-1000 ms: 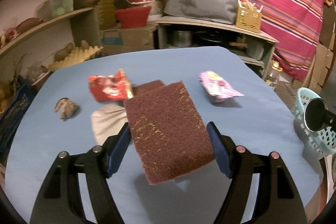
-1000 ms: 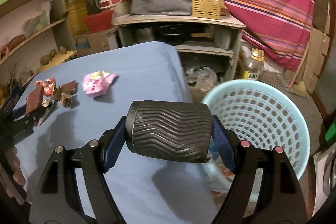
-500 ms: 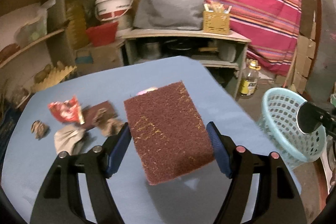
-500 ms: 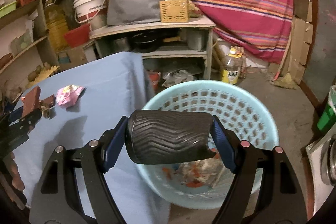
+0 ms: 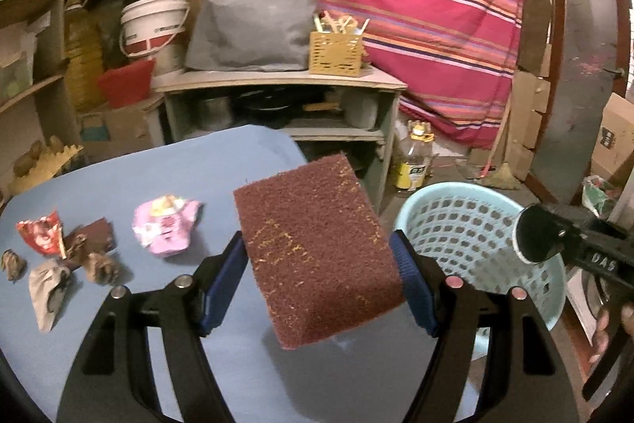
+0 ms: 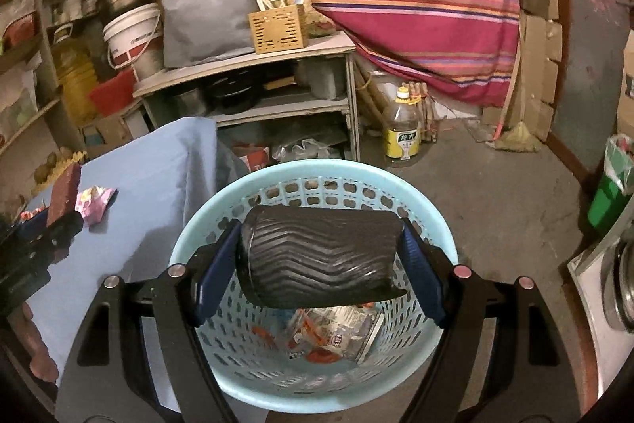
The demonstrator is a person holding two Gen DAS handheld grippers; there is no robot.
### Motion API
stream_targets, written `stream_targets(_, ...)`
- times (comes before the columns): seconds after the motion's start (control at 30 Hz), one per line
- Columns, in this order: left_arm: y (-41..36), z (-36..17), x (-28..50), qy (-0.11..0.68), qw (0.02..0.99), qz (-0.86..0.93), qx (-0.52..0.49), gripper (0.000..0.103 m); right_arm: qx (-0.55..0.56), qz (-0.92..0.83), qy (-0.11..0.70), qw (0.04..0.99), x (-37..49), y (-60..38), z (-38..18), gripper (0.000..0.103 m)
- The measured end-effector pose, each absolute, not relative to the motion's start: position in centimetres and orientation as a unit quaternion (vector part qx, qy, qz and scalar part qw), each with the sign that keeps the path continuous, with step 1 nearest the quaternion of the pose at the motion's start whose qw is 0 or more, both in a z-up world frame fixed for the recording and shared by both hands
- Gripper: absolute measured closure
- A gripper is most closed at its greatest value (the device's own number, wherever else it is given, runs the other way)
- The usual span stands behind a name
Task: Collect trash
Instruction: 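Open both grippers to drop the pad and cylinder into the basket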
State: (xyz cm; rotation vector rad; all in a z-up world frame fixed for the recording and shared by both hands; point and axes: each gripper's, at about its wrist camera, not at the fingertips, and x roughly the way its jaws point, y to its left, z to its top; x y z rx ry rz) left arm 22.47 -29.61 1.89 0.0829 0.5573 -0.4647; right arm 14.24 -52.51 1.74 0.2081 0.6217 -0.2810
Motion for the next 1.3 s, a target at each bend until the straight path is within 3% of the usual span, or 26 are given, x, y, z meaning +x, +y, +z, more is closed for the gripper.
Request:
stream_targets(0.33, -35.1, 2.9, 22.4, 0.263, 0.923, -0.278, 0.045, 0.031, 0.121, -0.156, 0.3, 0.933, 13.4, -54.7, 1.7, 0.026)
stream_targets(0.77, -42.0, 0.2, 24.5, 0.293, 0.894, -0.333, 0.069, 0.03, 0.139, -0.185, 0.301, 0.925, 12.2, -57.4, 1.4, 0.026)
stream_targets(0.87, -41.3, 0.1, 24.8, 0.297, 0.893, -0.333, 0.058, 0.015, 0.137, -0.184, 0.303, 0.925, 12.3, -57.4, 1.3, 0.026)
stream_targets(1.07, -37.6, 0.8, 25.1, 0.301, 0.902, -0.307, 0.049, 0.015, 0.133, -0.168, 0.311, 0.926, 13.3, -56.6, 1.2, 0.026)
stream_targets(1.1, -36.9, 0.9, 25.2, 0.301, 0.903, -0.303, 0.046, 0.015, 0.135, -0.162, 0.311, 0.927, 13.5, -56.3, 1.2, 0.024)
stream_targets(1.17, -35.2, 1.2, 25.3, 0.302, 0.907, -0.289, 0.047, 0.015, 0.134, -0.159, 0.307, 0.929, 14.2, -55.4, 1.4, 0.011)
stream_targets(1.3, -31.4, 1.8, 25.4, 0.3, 0.916, -0.261, 0.047, 0.015, 0.133, -0.16, 0.301, 0.931, 15.1, -53.9, 2.1, 0.009)
